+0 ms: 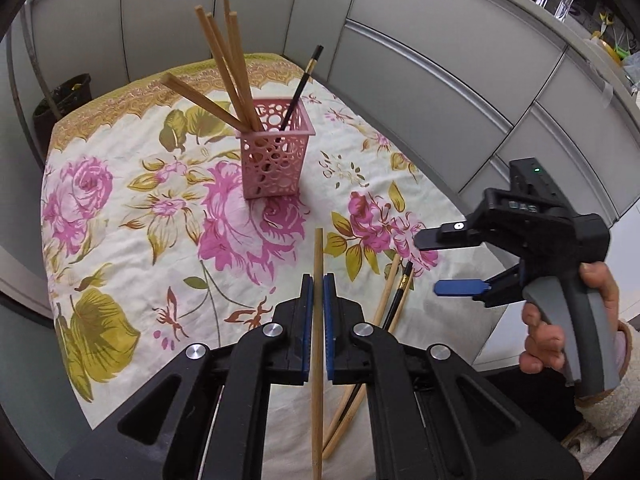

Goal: Organize utensils
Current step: 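Close the left gripper on a wooden stick and lift it, then carry the stick toward the holder with the left gripper while the right gripper grasps a stick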

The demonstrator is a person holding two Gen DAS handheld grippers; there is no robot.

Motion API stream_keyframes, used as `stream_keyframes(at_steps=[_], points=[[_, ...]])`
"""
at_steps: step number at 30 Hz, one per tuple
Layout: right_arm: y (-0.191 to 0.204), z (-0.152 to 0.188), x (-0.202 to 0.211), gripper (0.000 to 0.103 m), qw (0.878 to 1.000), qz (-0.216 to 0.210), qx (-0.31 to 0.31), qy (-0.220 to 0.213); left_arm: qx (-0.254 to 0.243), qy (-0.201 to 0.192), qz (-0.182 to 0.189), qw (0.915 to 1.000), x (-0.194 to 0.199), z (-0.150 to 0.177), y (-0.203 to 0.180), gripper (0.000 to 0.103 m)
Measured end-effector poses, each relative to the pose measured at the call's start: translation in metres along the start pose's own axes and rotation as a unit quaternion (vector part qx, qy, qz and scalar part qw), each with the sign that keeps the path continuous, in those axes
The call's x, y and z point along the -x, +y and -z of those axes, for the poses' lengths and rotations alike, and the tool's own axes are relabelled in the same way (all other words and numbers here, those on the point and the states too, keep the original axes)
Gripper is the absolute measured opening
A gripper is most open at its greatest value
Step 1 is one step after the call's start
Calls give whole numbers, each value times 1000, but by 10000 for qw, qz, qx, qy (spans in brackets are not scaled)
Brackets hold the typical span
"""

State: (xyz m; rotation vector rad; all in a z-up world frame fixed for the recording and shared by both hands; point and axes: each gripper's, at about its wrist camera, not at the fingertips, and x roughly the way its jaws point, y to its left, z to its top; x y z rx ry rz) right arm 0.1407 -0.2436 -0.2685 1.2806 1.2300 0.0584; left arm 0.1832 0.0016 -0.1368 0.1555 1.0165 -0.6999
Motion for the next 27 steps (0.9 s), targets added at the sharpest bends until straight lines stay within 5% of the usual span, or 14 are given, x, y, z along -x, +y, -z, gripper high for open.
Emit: stream_keyframes(at_steps=[3, 15, 19, 22, 27], points=[[4, -9, -12, 67, 10000, 17, -36, 31, 68, -141, 57, 9999, 11, 1, 6, 4], [10, -30, -35, 60, 9935, 1113, -192, -155, 139, -499, 82, 9986, 26, -1, 13, 4], [29, -32, -48, 32, 9781, 2076, 20, -160, 165, -797, -75, 9967, 44, -3, 12, 4], [36, -31, -55, 10, 9701, 2408, 139, -252, 196, -1021, -248, 9943, 58, -5, 9, 4], [43, -21, -60, 8, 9711, 2322, 330, -444, 232, -1253, -548, 9903, 73, -4, 7, 4]])
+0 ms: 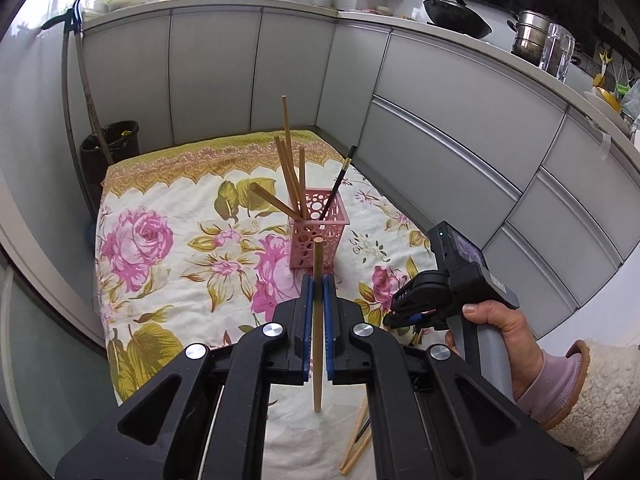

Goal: Organize utensils
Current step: 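Carry the stick toward the holder with the left gripper while the right gripper grasps a stick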

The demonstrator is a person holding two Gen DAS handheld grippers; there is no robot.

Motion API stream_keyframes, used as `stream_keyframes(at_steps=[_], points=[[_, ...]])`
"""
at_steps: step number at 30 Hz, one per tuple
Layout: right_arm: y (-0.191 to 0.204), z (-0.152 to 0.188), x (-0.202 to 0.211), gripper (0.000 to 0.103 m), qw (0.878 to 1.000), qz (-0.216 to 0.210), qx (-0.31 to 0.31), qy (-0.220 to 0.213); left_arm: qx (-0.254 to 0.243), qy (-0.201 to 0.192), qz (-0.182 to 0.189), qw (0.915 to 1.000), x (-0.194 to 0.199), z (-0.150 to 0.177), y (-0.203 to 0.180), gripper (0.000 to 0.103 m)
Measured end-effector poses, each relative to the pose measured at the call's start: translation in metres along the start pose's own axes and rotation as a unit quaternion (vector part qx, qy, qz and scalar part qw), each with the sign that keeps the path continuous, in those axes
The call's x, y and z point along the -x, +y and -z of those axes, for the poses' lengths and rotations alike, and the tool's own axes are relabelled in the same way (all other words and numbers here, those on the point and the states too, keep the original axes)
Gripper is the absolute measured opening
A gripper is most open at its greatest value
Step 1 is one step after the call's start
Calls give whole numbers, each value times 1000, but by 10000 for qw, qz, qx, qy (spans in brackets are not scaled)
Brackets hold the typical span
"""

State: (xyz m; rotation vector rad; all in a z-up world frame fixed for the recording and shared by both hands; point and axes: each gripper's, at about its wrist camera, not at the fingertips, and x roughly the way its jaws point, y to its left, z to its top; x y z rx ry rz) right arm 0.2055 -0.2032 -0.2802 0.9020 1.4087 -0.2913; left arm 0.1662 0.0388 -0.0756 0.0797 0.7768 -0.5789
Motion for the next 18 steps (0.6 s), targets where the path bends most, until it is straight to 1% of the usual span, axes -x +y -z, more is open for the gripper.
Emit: stream_keyframes(at_steps=[2, 6, 11, 18], points=[[4, 6, 4, 8, 9997, -185, 105, -127, 19, -48, -91, 9999, 3, 0, 0, 4], [24, 19, 23, 8, 9965, -356, 526, -548, 75, -120, -177, 9997, 6, -1, 3, 4], [40, 37, 59, 8, 9873, -583, 992, -1092, 91, -233, -260, 9993, 13, -3, 2, 4], [35, 60, 101, 8, 9727, -756, 1402, -1687, 52, -360, -348, 9987, 21, -4, -7, 4]])
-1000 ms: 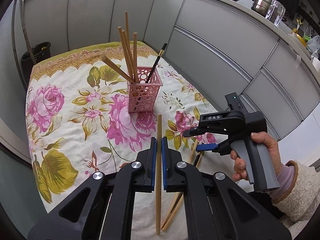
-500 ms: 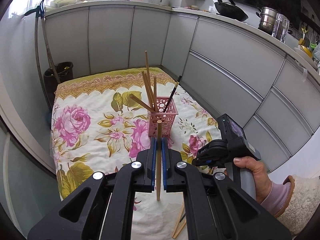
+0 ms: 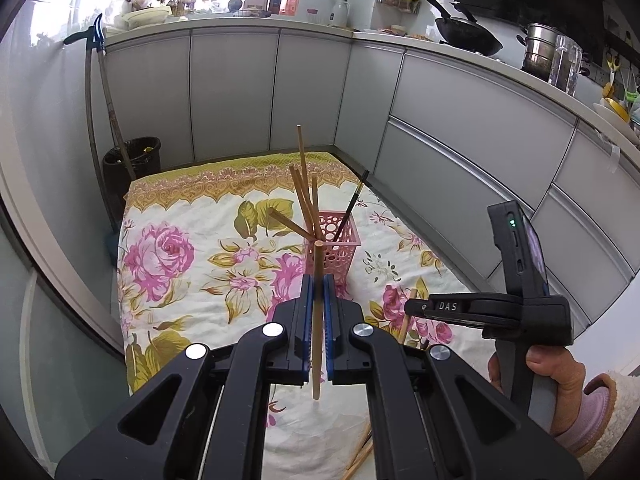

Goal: Organize utensils
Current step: 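Carry the stick toward the holder with the left gripper while the right gripper grasps a stick, then insert both held sticks into the pink holder and open both grippers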

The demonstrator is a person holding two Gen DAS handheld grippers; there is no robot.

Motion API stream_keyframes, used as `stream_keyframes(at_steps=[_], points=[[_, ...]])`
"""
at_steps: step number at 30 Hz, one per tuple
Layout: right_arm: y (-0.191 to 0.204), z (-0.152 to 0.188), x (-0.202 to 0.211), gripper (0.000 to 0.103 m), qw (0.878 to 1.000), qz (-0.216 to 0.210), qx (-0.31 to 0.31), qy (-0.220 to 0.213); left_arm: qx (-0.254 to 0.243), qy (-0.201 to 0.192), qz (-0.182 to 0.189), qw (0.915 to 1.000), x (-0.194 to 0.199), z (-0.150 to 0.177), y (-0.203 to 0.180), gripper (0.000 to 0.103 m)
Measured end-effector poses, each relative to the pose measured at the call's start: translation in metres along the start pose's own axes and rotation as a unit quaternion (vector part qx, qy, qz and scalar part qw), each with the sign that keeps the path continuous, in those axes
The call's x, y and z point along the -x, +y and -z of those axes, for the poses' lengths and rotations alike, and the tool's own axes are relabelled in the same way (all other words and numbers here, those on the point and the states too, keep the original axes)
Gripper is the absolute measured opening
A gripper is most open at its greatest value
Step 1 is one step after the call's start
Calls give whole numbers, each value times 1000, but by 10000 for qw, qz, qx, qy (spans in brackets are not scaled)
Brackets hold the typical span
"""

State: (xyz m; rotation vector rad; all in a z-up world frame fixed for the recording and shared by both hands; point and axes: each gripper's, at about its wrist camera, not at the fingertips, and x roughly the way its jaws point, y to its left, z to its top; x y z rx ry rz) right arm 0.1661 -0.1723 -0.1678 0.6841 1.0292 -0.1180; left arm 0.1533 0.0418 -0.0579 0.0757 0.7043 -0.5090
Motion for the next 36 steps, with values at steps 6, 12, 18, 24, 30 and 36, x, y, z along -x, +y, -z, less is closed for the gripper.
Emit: stream_keyframes(at_steps=[6, 12, 18, 24, 30, 36], points=[[-8, 3, 48, 8, 9978, -193, 206, -603, 41, -229, 10, 9997, 14, -4, -7, 4], [-22, 2, 101, 8, 9924, -370, 307, -1132, 0, -389, -19, 9992, 21, -7, -20, 4], [-35, -3, 146, 8, 9855, -415, 415, -1595, 115, -702, 57, 9975, 28, -26, -31, 4], [-45, -9, 177, 8, 9805, -460, 522, -1840, 15, -840, -21, 9965, 18, -56, -48, 4], [-63, -10, 189, 8, 9797, -531, 501, -1869, -181, -898, -242, 9955, 0, -90, -65, 4], [-83, -12, 190, 8, 9809, -619, 362, -1806, -172, -1094, -502, 9926, -18, -123, -73, 4]])
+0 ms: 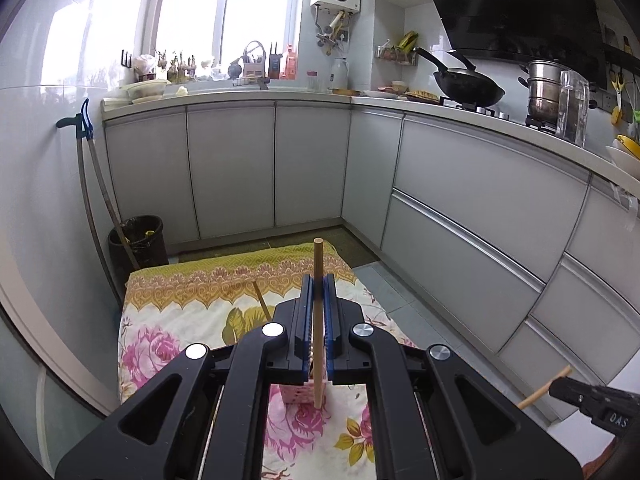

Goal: Organize utensils
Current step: 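Insert both held sticks into the pink holder and open both grippers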

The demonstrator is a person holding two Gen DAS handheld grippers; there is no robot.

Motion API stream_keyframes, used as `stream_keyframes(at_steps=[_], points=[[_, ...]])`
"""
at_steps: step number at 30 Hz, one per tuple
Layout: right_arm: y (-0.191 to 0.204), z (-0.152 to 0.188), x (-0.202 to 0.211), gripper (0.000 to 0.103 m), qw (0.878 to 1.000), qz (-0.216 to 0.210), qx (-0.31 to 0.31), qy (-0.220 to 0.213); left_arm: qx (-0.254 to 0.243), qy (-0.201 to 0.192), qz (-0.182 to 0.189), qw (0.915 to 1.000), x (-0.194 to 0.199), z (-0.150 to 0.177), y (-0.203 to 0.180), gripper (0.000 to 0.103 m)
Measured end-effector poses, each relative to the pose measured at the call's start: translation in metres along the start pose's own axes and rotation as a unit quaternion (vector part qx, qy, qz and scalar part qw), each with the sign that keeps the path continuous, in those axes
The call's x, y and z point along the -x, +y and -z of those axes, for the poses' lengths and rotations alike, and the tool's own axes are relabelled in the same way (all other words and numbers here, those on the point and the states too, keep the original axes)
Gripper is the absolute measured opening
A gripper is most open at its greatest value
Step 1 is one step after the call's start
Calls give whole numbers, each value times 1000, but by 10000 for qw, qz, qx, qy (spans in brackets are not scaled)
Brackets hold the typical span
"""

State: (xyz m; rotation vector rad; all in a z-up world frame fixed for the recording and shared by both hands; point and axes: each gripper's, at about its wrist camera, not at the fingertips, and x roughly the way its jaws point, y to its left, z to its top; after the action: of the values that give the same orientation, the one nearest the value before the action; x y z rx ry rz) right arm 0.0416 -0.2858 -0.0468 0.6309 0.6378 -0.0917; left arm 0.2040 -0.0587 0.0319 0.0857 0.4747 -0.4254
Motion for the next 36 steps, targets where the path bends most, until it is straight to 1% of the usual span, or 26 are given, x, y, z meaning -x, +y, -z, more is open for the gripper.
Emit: stream_keyframes(at_steps=[6, 11, 12, 15, 17, 18, 19, 20, 22, 24, 26, 28, 29, 30, 31, 33, 35, 36], points=[[-18, -2, -4, 8, 9999, 3, -165, 26, 82, -157, -338, 9993, -35, -20, -1, 4], [-32, -2, -12, 8, 9995, 58, -274, 108, 223, -68, -595, 9980, -74, -19, 4, 4], [-33, -3, -14, 8, 9995, 66, -291, 122, 273, -9, -592, 9979, -83, -17, 5, 4], [-36, -4, -15, 8, 9994, 96, -307, 128, 320, 209, -761, 9964, -109, -5, 9, 5], [-37, -6, -15, 8, 9994, 108, -302, 122, 378, 375, -775, 9956, -120, 5, 13, 9], [-36, -7, -14, 8, 9995, 109, -290, 117, 419, 451, -849, 9945, -121, 10, 15, 20], [-35, -8, -14, 8, 9995, 109, -274, 112, 505, 439, -850, 9941, -118, 14, 19, 33], [-33, -9, -14, 8, 9996, 106, -257, 107, 599, 389, -825, 9940, -112, 16, 23, 37], [-27, -11, -13, 8, 9997, 63, -231, 97, 690, 227, -806, 9941, -93, 17, 29, 39], [-17, -16, -14, 8, 9998, 6, -175, 68, 736, -21, -725, 9946, -65, 14, 32, 40], [-6, -23, -16, 8, 9999, -76, -131, 12, 763, -311, -708, 9941, -29, 15, 34, 48], [8, -33, -19, 8, 9998, -170, -90, -61, 827, -638, -724, 9919, 7, 23, 38, 71], [16, -39, -20, 8, 9997, -203, -63, -113, 837, -767, -784, 9904, 22, 28, 40, 75], [22, -44, -22, 8, 9996, -234, -41, -175, 817, -834, -860, 9894, 33, 36, 41, 76], [29, -50, -24, 8, 9994, -257, -24, -234, 771, -831, -918, 9893, 42, 44, 43, 76], [43, -62, -31, 8, 9992, -285, 7, -293, 800, -688, -1027, 9891, 51, 63, 49, 76], [56, -74, -40, 8, 9988, -345, 2, -349, 927, -395, -1031, 9896, 50, 84, 59, 76], [63, -79, -45, 8, 9986, -349, 25, -388, 997, -269, -1097, 9886, 48, 94, 65, 76]])
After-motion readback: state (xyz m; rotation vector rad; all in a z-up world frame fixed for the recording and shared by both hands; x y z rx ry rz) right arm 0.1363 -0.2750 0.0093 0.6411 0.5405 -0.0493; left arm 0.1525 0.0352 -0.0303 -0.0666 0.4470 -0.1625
